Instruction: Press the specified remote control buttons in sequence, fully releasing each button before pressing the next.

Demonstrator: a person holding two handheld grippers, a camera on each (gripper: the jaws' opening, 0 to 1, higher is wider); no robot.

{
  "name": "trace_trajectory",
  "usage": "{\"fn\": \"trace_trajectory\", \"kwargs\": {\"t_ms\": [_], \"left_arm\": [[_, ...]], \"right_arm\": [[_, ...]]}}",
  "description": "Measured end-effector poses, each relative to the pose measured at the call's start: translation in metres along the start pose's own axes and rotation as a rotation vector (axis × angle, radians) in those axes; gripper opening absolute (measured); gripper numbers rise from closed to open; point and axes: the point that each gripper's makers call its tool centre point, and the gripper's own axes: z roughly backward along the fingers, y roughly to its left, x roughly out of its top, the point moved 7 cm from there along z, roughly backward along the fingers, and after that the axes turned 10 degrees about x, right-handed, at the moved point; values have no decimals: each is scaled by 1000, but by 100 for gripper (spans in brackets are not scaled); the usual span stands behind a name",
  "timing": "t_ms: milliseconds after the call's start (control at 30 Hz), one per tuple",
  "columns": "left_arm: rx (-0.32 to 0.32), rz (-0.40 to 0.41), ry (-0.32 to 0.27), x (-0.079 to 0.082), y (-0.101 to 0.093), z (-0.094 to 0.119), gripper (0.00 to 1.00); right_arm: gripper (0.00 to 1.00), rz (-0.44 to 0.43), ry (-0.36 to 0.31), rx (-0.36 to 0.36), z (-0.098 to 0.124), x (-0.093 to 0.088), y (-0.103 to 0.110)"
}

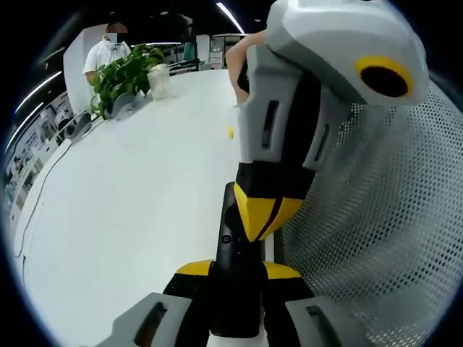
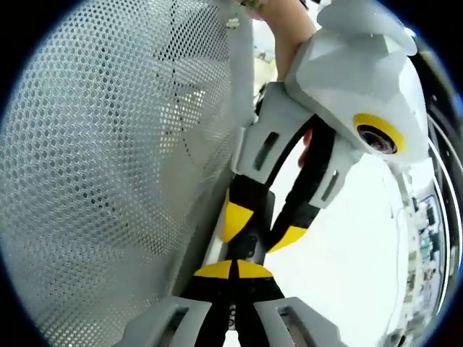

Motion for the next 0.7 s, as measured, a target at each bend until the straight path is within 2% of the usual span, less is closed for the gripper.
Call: {"fn": "trace_trajectory", "kwargs": {"t_ms": [700], "left_arm": [[0,-5,-4,-1,0,0,25]], "right_arm": [[0,69,54,-5,-2,3,2]]}}
